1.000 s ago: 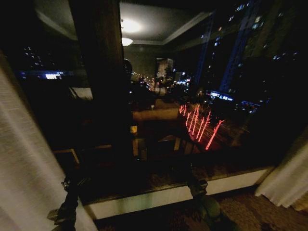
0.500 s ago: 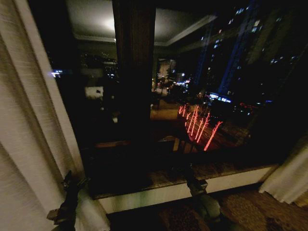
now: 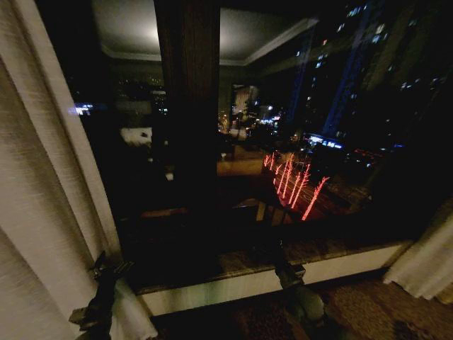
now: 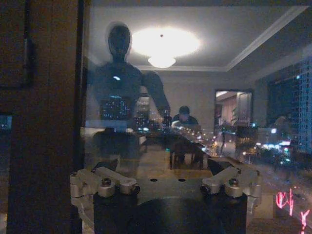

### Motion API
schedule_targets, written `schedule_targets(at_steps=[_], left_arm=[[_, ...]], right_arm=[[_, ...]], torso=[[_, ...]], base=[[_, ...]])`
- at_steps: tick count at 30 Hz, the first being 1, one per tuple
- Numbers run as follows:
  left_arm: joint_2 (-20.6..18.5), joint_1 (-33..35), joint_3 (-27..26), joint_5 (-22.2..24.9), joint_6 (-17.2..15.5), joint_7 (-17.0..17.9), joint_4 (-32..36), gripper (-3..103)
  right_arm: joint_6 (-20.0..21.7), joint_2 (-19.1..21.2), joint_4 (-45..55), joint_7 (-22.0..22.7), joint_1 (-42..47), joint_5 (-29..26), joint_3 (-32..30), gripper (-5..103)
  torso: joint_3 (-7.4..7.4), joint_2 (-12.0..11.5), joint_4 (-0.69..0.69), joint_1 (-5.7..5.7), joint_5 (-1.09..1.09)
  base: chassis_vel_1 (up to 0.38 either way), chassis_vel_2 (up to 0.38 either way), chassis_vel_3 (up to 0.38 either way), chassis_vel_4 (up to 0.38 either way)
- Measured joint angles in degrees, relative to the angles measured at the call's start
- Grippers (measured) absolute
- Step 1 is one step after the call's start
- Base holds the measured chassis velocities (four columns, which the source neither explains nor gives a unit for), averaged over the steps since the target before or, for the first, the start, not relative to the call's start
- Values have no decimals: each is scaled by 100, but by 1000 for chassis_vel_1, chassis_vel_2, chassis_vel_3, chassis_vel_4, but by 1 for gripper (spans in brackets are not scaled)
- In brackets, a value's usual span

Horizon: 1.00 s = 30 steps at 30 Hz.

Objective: Open the curtains by pulling them apart, changing their state from closed to fully open.

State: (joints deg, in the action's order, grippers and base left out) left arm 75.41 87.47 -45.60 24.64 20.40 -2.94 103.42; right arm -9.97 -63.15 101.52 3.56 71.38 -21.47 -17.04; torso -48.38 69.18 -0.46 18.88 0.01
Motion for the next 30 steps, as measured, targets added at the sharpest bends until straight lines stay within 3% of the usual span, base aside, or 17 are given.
schedule_targets(at_steps=[30], left_arm=[[0,0,0,0,0,-1,0,100]], right_arm=[[0,0,0,0,0,0,0,100]], torso=[[0,0,0,0,-2]], base=[[0,0,0,0]])
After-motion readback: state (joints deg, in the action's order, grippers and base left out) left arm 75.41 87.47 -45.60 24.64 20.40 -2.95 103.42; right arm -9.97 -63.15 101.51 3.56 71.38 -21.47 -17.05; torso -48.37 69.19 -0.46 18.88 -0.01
